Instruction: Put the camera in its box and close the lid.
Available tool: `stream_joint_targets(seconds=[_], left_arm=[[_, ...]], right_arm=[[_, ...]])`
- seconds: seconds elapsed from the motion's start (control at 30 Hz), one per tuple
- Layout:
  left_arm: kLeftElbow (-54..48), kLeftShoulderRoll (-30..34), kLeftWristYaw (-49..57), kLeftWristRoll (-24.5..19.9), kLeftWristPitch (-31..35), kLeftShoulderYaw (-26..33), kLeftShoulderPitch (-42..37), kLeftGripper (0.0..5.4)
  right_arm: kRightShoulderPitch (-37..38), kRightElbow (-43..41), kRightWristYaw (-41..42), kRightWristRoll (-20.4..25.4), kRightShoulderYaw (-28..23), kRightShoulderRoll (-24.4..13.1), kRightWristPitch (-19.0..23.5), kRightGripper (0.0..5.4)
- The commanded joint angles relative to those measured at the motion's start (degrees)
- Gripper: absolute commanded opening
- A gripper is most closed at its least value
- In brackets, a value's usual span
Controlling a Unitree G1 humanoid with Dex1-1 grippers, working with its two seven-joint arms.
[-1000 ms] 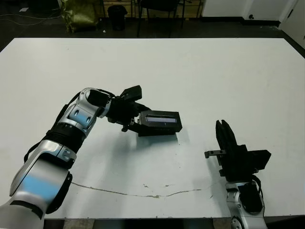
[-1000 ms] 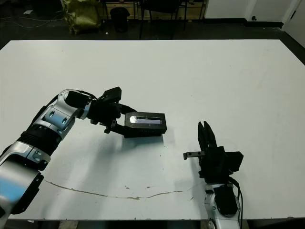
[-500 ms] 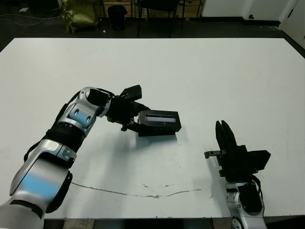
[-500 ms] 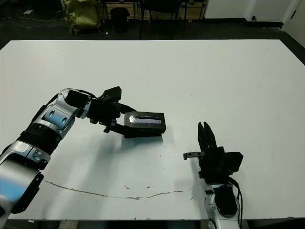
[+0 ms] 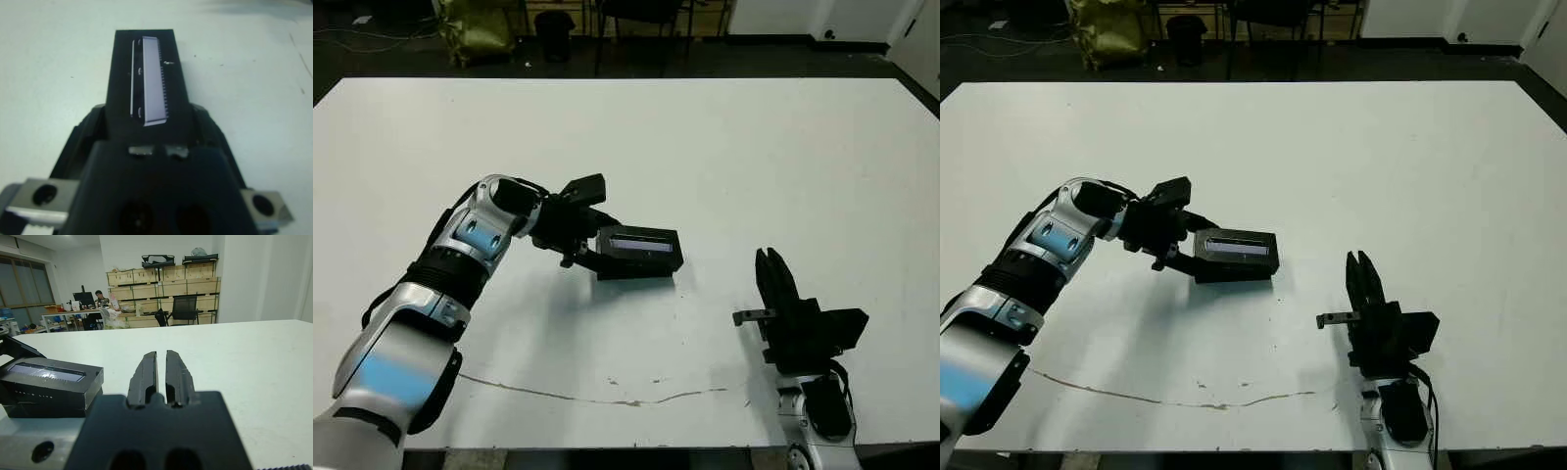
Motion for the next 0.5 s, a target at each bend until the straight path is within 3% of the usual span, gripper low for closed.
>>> stream_joint_targets(seconds=[0.03,0.5], left_arm=[[1.78,0.91,-0.13,1.02,-0.59,-0.08,-0.78,2.61],[5.88,1.39,-1.1,1.62,-1.01,0.07,-1.96,2.61]], right_arm=[[0.46,1.11,0.11,0.28,-0.27,-0.16,-0.36,0.0],[1.01,0.38,-0.48,-0.08,-0.08,0.02,0.35,0.0]])
